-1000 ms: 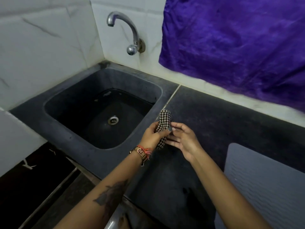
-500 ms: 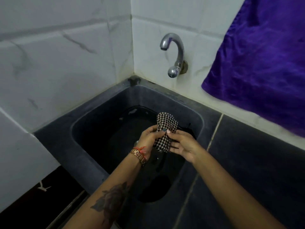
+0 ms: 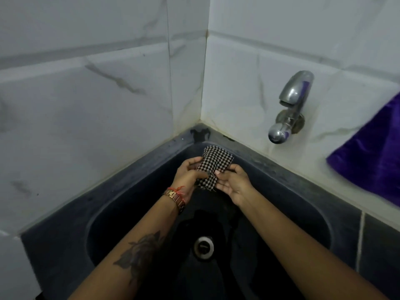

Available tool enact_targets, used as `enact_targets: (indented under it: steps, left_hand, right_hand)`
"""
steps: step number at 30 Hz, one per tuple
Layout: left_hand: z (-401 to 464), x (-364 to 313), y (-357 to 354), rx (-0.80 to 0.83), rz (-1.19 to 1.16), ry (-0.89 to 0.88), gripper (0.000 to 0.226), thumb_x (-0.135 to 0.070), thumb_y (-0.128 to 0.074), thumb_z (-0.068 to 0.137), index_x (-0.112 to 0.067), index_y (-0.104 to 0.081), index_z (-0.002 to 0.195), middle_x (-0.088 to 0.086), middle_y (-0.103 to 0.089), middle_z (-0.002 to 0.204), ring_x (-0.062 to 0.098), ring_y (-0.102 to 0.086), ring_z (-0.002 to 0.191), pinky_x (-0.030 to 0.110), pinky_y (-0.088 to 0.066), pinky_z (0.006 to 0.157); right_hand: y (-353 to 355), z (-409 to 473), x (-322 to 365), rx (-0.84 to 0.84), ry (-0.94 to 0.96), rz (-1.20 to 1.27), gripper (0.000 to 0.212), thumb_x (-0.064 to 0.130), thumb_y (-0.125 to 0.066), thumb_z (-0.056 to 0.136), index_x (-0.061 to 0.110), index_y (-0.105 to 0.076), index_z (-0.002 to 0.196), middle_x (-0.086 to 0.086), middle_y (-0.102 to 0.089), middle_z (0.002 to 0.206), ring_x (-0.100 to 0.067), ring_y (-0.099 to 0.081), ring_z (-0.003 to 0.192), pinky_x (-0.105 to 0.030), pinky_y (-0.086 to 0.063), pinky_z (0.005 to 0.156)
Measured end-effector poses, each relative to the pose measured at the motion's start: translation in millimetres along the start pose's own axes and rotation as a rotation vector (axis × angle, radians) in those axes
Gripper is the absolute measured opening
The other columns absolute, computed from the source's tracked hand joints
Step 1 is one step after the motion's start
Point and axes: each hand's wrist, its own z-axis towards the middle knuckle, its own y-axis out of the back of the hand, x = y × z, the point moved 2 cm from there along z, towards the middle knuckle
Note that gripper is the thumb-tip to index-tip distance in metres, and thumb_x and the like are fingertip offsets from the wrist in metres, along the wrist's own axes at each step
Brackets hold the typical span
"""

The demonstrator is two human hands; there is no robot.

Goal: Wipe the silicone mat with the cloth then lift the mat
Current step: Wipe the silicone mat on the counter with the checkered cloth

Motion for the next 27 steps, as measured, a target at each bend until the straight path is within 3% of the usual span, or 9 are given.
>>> enact_targets:
  steps: [4,6,9,11,14,16,20,24,27]
  left_hand:
    - [62.3,-10.4,3.3,-0.054,0.110,-0.081,0.053,0.023,-0.053,0.072,-0.005,-0.053,0.117,0.011,-0.060,0.111,0.026,-0.056,0.104,0.041,-0.049,0.089]
    - [92.3,-15.2,4.9,-0.103,0.234,-0.173,0.053,0.022,-0.057,0.069,-0.007,-0.056,0.113,0.014,-0.059,0.118,0.025,-0.055,0.106,0.034,-0.049,0.088]
    - [131.5,-24.6,6.4,-0.171,0.434,-0.330,0.051,0.018,-0.063,0.067,-0.005,-0.058,0.113,0.012,-0.059,0.121,0.024,-0.053,0.114,0.023,-0.042,0.091]
    - [152.5,-30.5,8.0,-0.212,0.577,-0.412,0.050,0.011,-0.068,0.068,-0.008,-0.061,0.113,0.008,-0.060,0.122,0.021,-0.054,0.115,0.023,-0.040,0.097]
    - [175.3,-36.7,10.9,-0.256,0.742,-0.483,0.049,0.004,-0.069,0.071,-0.011,-0.061,0.117,0.007,-0.060,0.125,0.021,-0.053,0.117,0.021,-0.035,0.098]
    - [183.4,-36.6,12.9,-0.303,0.876,-0.526,0.049,0.000,-0.069,0.073,-0.011,-0.059,0.121,0.009,-0.056,0.126,0.023,-0.051,0.117,0.019,-0.033,0.096]
    - [186.3,-28.8,15.2,-0.279,1.056,-0.530,0.046,-0.002,-0.064,0.079,-0.012,-0.057,0.123,0.012,-0.051,0.130,0.026,-0.048,0.118,0.027,-0.035,0.099]
    - [176.0,-27.1,13.2,-0.207,1.141,-0.514,0.050,-0.017,-0.061,0.085,-0.011,-0.048,0.134,0.013,-0.042,0.142,0.028,-0.038,0.130,0.033,-0.031,0.108]
    - [153.6,-27.8,10.2,-0.251,1.061,-0.575,0.053,-0.023,-0.058,0.088,-0.012,-0.042,0.138,0.012,-0.031,0.149,0.029,-0.033,0.135,0.041,-0.030,0.111]
  right_hand:
    - [-25.5,53.5,14.2,-0.052,0.033,0.024,0.030,-0.011,-0.059,0.082,0.013,-0.047,0.096,-0.006,-0.064,0.085,-0.018,-0.064,0.072,-0.029,-0.054,0.053]
    - [-37.3,77.3,19.6,-0.105,0.065,0.009,0.031,-0.012,-0.059,0.082,0.013,-0.045,0.094,-0.007,-0.061,0.089,-0.018,-0.061,0.075,-0.027,-0.053,0.053]
    - [-52.1,110.0,28.5,-0.173,0.128,-0.054,0.034,-0.012,-0.058,0.083,0.011,-0.041,0.099,-0.013,-0.053,0.105,-0.023,-0.057,0.092,-0.033,-0.053,0.070]
    - [-61.9,126.9,34.5,-0.184,0.162,-0.093,0.033,-0.014,-0.053,0.084,0.011,-0.041,0.102,-0.013,-0.051,0.105,-0.023,-0.055,0.094,-0.034,-0.054,0.073]
    - [-73.5,144.5,38.4,-0.149,0.237,-0.155,0.036,-0.017,-0.045,0.084,0.006,-0.049,0.113,-0.013,-0.052,0.105,-0.018,-0.053,0.088,-0.029,-0.051,0.074]
    - [-75.9,151.1,35.4,-0.075,0.274,-0.200,0.046,-0.021,-0.041,0.083,0.002,-0.048,0.122,-0.016,-0.054,0.115,-0.018,-0.056,0.095,-0.020,-0.049,0.073]
    - [-70.5,152.1,25.5,0.057,0.242,-0.427,0.060,-0.019,-0.041,0.085,0.013,-0.044,0.136,-0.013,-0.049,0.132,-0.015,-0.052,0.102,-0.015,-0.046,0.078]
    - [-64.4,138.0,30.9,0.032,0.290,-0.522,0.058,-0.010,-0.049,0.087,0.016,-0.043,0.138,-0.010,-0.039,0.143,-0.023,-0.043,0.126,-0.029,-0.039,0.105]
    - [-59.0,111.0,34.4,-0.036,0.366,-0.604,0.050,0.006,-0.054,0.090,0.017,-0.043,0.137,-0.007,-0.036,0.146,-0.022,-0.035,0.133,-0.036,-0.030,0.113]
